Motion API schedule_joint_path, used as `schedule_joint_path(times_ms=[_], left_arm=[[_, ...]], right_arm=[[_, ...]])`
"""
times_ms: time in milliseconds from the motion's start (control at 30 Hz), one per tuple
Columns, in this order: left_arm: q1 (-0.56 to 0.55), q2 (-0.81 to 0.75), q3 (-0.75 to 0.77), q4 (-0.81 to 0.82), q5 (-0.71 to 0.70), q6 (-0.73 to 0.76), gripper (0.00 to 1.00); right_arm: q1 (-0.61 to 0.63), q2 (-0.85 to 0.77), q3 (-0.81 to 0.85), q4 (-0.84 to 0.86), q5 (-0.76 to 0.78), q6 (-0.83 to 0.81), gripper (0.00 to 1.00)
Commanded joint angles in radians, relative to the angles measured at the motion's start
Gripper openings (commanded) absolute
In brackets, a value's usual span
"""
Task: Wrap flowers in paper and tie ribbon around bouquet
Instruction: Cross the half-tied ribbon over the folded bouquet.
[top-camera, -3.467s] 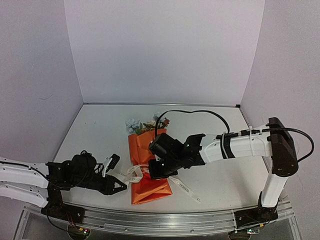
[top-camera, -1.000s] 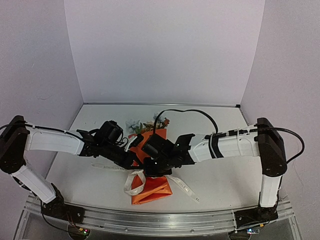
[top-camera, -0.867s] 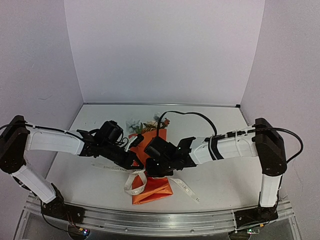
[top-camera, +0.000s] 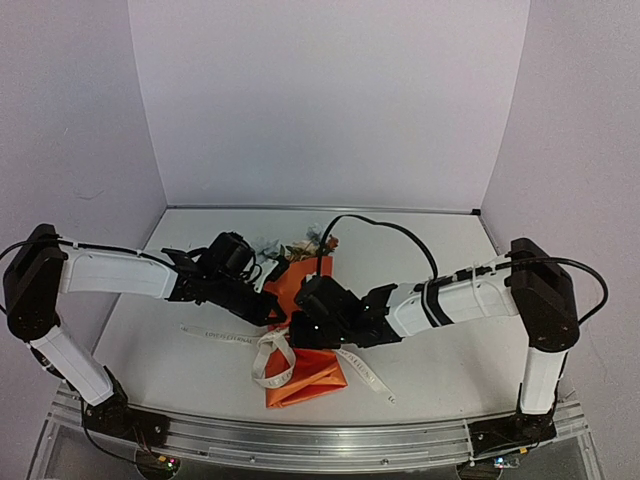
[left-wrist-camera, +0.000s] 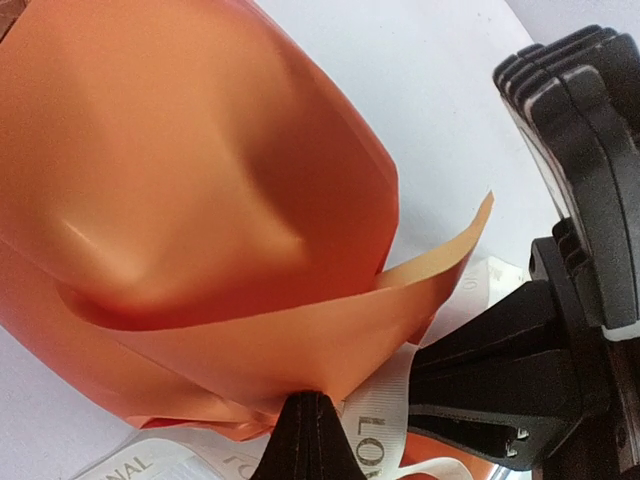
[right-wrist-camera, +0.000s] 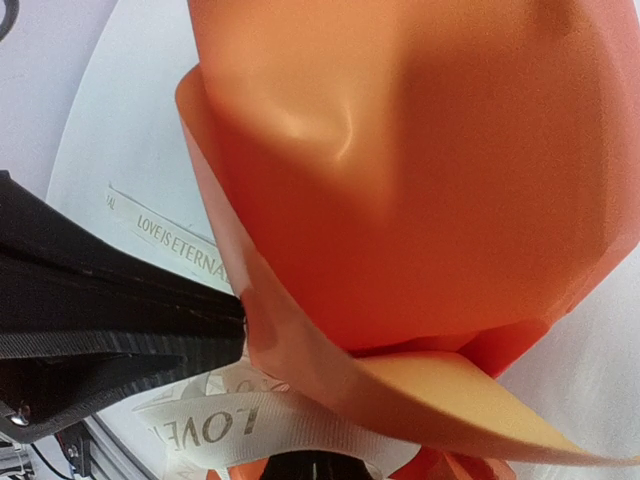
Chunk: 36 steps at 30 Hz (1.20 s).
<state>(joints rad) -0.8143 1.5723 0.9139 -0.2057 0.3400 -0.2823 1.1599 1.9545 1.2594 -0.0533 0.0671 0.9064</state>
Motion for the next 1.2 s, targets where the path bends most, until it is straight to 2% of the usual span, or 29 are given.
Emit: schedule_joint_path(times_ms=[0,333,800,1167], left_arm=[[0.006,0.004,0.036,-0.022,0.058,0.033,0.0],[0.004,-0.034,0.019,-0.037,0.165,0.008,0.0],[0.004,-0.081,-0.045,0.041,0.142,-0.034,0.0],[0.005,-0.072,-0.077,0.124,0.145,-0.057,0.0]], right_arm=[[-0.008,-0.063,-0.012,0.046,0.023,-0.014,0.0],[-0.008,-0.058,-0.017,0.083,0.005,-0.014,0.0],[-0.013,-0.047,-0.029,0.109,-0.024,0.0,0.0],[-0.04,-0.054,-0.151,0.396,-0.1,0.039,0.0]])
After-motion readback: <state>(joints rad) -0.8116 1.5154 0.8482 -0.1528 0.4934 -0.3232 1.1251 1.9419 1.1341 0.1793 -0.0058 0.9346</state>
